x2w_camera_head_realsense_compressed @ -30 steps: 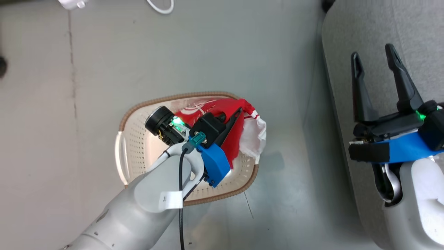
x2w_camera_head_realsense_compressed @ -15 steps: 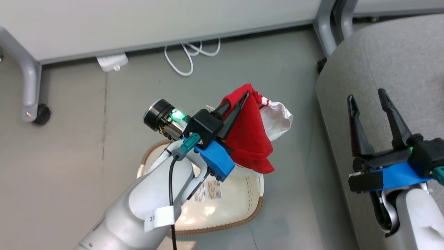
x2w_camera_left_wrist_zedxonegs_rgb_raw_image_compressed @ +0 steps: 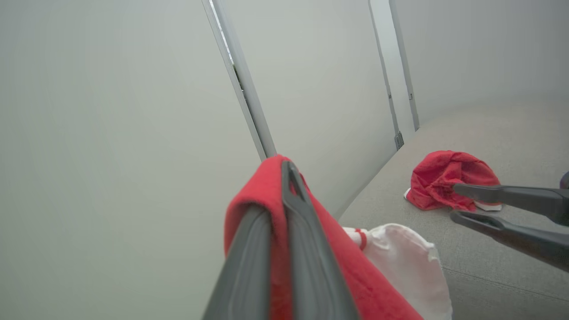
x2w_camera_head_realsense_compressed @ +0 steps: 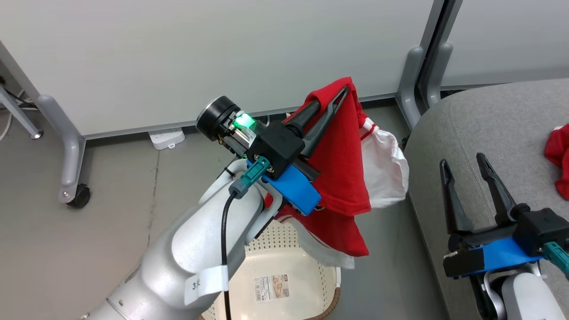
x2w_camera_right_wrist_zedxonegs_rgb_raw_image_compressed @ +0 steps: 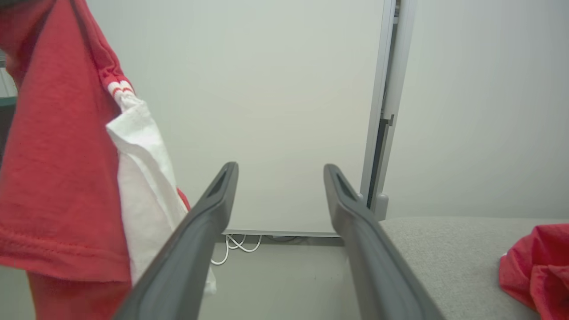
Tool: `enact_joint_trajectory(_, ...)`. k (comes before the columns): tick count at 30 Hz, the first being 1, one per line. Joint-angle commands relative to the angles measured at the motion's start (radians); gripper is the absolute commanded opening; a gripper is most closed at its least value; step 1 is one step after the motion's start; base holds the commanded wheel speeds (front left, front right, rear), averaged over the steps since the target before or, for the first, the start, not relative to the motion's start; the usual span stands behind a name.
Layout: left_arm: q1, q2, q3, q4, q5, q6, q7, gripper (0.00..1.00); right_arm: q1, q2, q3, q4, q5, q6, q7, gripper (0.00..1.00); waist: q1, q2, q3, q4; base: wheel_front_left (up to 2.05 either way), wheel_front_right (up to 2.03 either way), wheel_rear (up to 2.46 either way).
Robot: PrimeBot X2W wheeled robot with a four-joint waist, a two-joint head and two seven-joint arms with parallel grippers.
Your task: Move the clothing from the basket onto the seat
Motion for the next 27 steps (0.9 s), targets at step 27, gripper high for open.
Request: enact_joint_trajectory(27,0.007,0.016,-0.014,-0.025,-0.023,0.024,0.002,0.00,-0.134,-0.038,0.213,-0.044,0.021,0.000,-0.004,1.00,0.0002,-0.0001,-0.017,0.006,0.00,0.00,0.00)
